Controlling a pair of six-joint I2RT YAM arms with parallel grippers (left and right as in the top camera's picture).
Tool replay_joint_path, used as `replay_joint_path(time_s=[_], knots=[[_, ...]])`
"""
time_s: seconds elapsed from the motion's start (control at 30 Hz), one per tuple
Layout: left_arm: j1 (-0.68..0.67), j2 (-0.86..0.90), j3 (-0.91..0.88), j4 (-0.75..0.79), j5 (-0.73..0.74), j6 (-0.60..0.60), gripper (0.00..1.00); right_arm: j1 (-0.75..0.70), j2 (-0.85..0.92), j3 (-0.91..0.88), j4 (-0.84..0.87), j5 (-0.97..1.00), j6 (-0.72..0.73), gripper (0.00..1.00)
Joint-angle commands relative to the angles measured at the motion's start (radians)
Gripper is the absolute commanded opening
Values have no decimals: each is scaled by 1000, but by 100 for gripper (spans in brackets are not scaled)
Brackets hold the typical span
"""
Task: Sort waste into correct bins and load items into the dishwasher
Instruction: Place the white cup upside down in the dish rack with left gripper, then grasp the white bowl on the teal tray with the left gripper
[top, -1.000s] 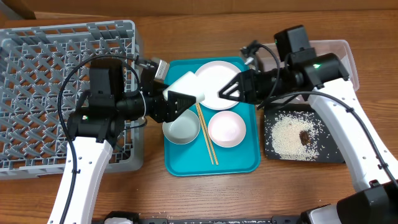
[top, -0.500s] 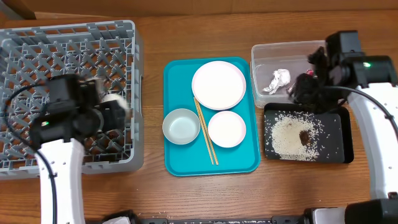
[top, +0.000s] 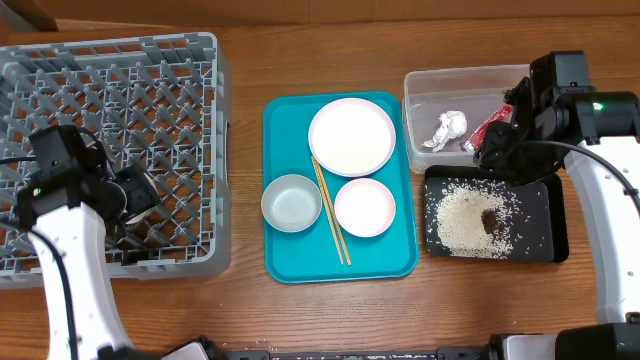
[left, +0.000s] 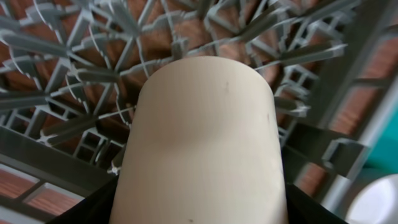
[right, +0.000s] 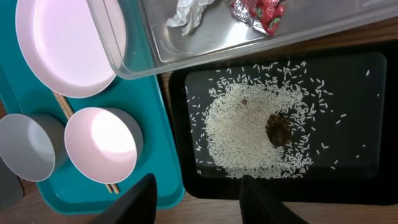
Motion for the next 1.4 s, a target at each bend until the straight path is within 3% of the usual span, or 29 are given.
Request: replay_joint_path(time_s=[0.0, 0.17, 0.2, 0.3, 0.37, 0.4, 0.43, 0.87, 1.0, 1.1, 1.2, 1.27, 1.37], knots=[[9, 77, 22, 0, -73, -12, 5, -2, -15, 9, -1, 15, -8, 45], [30, 153, 22, 20, -84, -13, 7, -2, -15, 9, -3, 15, -8, 45], [31, 161, 22, 21, -84, -13, 11, -2, -15, 9, -3, 15, -8, 45], [32, 186, 22, 20, -84, -13, 42, -2, -15, 9, -3, 15, -8, 45], [32, 192, 22, 19, -84, -13, 42, -2, -15, 9, -5, 15, -8, 45], [32, 192, 22, 19, -84, -13, 51, -2, -15, 9, -6, 15, -8, 45], [32, 192, 24, 18, -83, -14, 98, -2, -15, 9, -10, 15, -8, 45], [15, 72, 224, -117, 130, -23, 100, -2, -15, 9, -24, 16, -8, 45], [-149, -20, 224, -112, 211, -12, 100, -3, -15, 9, -45, 68, -11, 52], [-304, -28, 224, -83, 204, -2, 100, -3, -15, 9, -52, 67, -10, 69], [-489, -11, 209, -26, 204, 45, 100, -3, -15, 9, -51, 47, -3, 70], [-594, 10, 195, 9, 204, 61, 100, -3, -15, 9, -51, 32, -3, 80], [-726, 64, 184, 39, 200, 71, 100, -3, -15, 9, -51, 34, -3, 82]])
